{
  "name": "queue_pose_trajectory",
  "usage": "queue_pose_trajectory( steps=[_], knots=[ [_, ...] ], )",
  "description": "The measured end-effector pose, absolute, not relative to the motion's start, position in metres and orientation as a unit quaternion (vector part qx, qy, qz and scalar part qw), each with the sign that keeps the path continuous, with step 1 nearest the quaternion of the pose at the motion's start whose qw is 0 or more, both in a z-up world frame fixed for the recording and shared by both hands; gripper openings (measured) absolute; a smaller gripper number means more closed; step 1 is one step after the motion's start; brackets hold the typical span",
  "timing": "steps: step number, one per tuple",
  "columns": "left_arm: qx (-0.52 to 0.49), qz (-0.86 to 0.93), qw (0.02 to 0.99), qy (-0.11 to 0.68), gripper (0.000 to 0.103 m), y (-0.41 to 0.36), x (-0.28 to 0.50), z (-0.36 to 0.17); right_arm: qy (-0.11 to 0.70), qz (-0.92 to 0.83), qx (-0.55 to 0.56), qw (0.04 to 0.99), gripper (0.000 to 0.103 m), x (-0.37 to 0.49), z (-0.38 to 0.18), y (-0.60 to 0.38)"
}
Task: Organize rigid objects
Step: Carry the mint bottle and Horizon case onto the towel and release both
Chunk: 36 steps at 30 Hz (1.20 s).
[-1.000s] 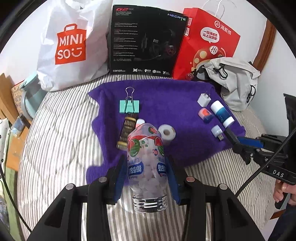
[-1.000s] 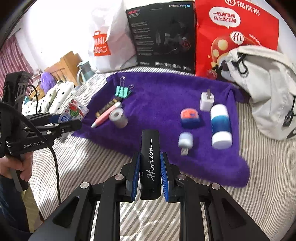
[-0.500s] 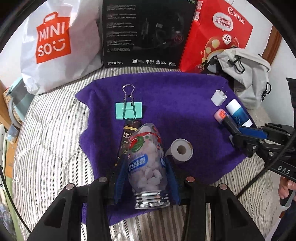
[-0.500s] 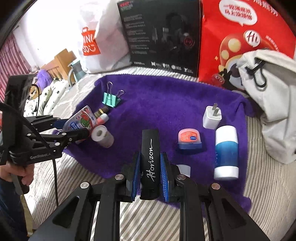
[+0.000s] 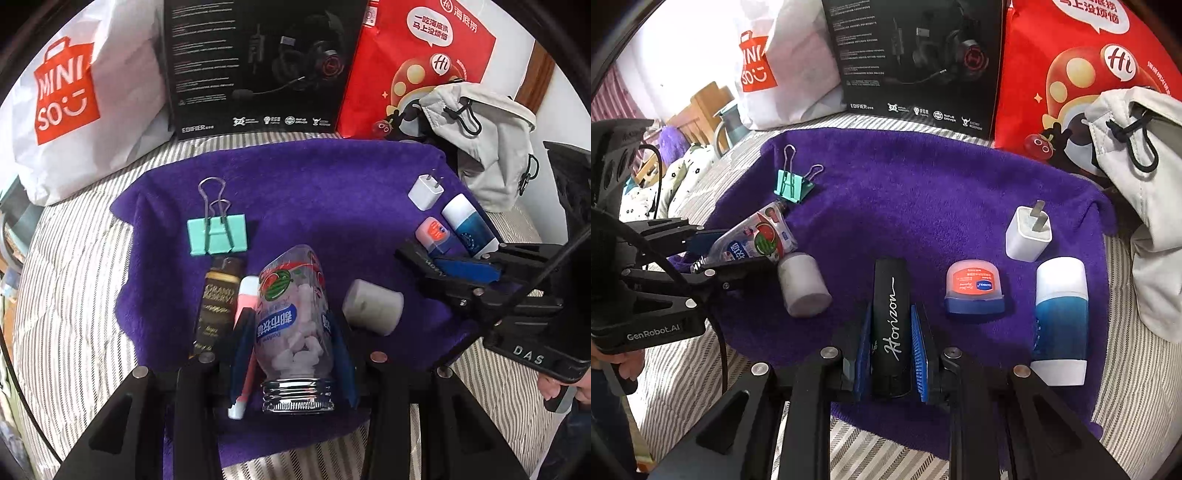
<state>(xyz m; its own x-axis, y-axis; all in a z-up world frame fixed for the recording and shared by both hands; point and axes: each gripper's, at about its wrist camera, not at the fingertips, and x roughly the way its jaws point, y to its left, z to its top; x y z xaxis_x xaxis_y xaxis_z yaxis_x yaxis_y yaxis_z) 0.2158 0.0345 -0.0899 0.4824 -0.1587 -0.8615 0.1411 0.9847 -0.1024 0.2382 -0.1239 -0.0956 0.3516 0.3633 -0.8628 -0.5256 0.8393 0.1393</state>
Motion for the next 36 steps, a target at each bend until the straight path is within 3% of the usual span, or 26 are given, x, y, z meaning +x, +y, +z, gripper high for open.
queue_pose_trajectory(
  steps=[36],
  knots=[
    [-0.05,-0.125,0.855,0.501,0.039,0.047,0.211,-0.098,0.485,0.301,-0.102,0.815,0.022,0.241,-0.105,-0.126]
  ],
)
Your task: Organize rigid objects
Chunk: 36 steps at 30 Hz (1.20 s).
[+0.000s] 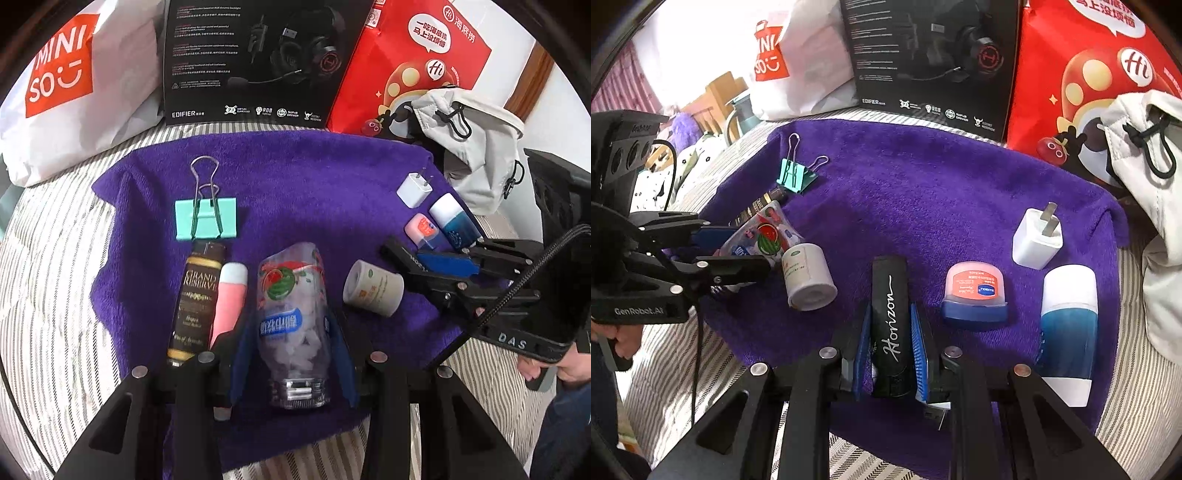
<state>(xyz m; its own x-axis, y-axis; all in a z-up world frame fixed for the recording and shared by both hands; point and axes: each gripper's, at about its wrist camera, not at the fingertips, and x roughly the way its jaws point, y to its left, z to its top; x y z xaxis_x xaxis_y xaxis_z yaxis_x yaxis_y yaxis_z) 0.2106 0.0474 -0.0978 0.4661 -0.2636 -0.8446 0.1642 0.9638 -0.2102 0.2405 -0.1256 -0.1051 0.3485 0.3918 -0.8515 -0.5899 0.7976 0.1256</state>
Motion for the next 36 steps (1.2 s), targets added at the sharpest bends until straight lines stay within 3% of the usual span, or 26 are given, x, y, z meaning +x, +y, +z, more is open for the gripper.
queue_pose_trajectory(
  steps=[5,10,13,15,17,22,28,33,36],
  knots=[
    [-0.041,-0.127,0.851,0.507,0.039,0.048,0.203,-0.095,0.487,0.31,-0.1,0.81,0.025,0.239,-0.104,-0.129],
    [-0.05,-0.124,0.851,0.507,0.04,0.053,0.194,-0.091,0.492,0.309,-0.1,0.808,0.04,0.231,-0.104,-0.135],
    [-0.055,-0.127,0.855,0.5,0.047,0.056,0.186,-0.086,0.488,0.292,-0.102,0.817,0.046,0.226,-0.101,-0.141],
    [-0.049,-0.118,0.86,0.494,0.065,0.057,0.179,-0.08,0.488,0.287,-0.091,0.819,0.047,0.221,-0.096,-0.147],
    [-0.035,-0.105,0.87,0.48,0.073,0.056,0.17,-0.071,0.484,0.28,-0.086,0.825,0.049,0.216,-0.09,-0.153],
    [-0.039,-0.098,0.878,0.467,0.075,0.058,0.153,-0.055,0.468,0.257,-0.082,0.842,0.055,0.193,-0.069,-0.166],
    [-0.037,-0.073,0.893,0.442,0.088,0.057,0.123,-0.036,0.446,0.226,-0.074,0.863,0.076,0.155,-0.042,-0.176],
    [-0.05,-0.044,0.907,0.417,0.1,0.057,0.097,-0.022,0.434,0.193,-0.061,0.878,0.101,0.12,-0.021,-0.185],
    [-0.04,-0.019,0.909,0.414,0.1,0.052,0.081,-0.018,0.426,0.169,-0.063,0.887,0.103,0.098,-0.012,-0.189]
  ],
)
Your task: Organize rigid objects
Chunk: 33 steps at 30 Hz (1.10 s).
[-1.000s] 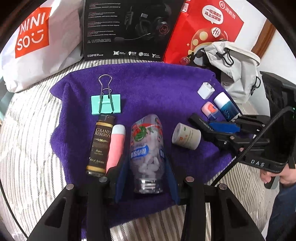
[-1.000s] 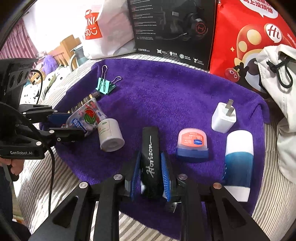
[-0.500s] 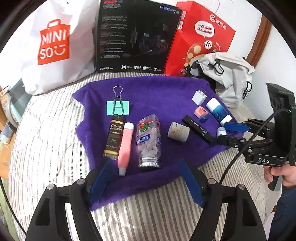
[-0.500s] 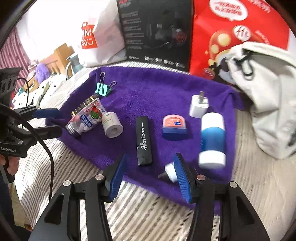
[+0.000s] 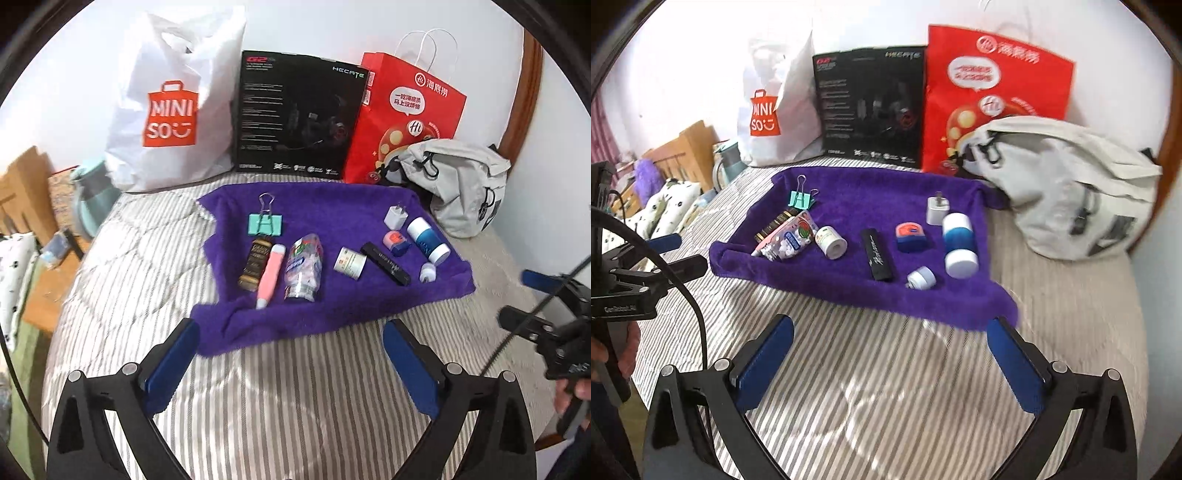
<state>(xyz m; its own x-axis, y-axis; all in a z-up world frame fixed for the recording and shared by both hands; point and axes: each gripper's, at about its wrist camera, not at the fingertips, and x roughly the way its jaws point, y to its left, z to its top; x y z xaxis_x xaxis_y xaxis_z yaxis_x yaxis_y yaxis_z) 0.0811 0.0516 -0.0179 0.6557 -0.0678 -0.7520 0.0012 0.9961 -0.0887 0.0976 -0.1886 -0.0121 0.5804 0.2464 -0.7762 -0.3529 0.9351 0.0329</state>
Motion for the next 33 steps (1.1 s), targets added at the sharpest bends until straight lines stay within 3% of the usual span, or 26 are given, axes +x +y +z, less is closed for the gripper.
queue_pose_trajectory(
  steps=[15,33],
  knots=[
    [-0.026,-0.01,0.909,0.417,0.1,0.01,0.021,-0.017,0.419,0.115,-0.022,0.9,0.103,0.02,0.004,-0.2],
    [-0.02,-0.004,0.913,0.407,0.1,0.006,-0.002,-0.005,0.419,0.09,-0.033,0.903,0.103,0.0,0.002,-0.202]
  ],
)
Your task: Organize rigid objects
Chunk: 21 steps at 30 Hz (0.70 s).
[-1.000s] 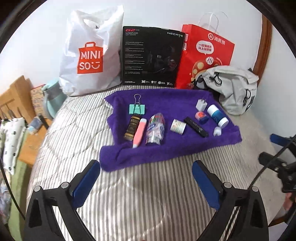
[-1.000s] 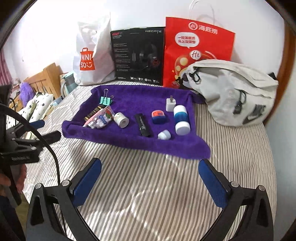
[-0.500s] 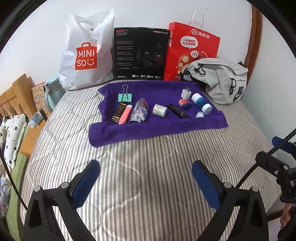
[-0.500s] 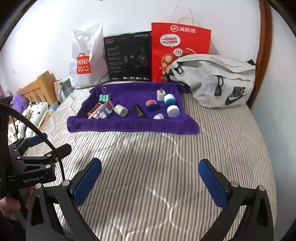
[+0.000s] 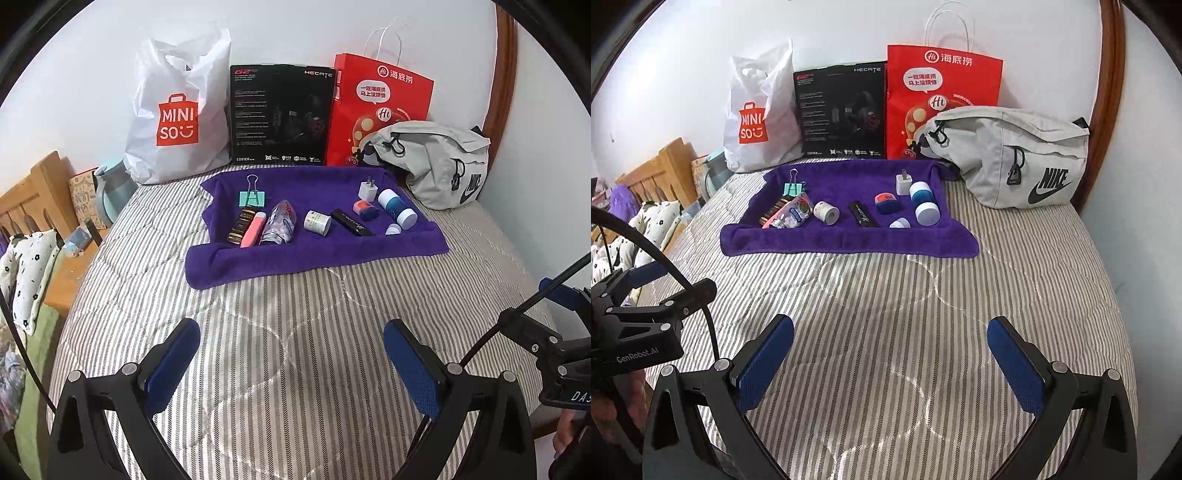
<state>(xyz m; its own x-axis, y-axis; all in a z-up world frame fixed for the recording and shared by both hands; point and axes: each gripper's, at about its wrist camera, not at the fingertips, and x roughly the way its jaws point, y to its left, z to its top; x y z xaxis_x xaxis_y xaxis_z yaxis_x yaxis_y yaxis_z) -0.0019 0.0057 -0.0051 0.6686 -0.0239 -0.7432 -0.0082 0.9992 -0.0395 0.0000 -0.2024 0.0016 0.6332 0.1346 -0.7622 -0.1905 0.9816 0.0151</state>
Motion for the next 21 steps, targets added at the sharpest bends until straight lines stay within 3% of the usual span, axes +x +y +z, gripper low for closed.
queue_pose_trajectory(
  steps=[21],
  knots=[
    [-0.032,0.005,0.911,0.41,0.1,0.023,-0.007,-0.006,0.416,0.082,-0.039,0.905,0.103,-0.003,0.004,-0.205]
  ],
)
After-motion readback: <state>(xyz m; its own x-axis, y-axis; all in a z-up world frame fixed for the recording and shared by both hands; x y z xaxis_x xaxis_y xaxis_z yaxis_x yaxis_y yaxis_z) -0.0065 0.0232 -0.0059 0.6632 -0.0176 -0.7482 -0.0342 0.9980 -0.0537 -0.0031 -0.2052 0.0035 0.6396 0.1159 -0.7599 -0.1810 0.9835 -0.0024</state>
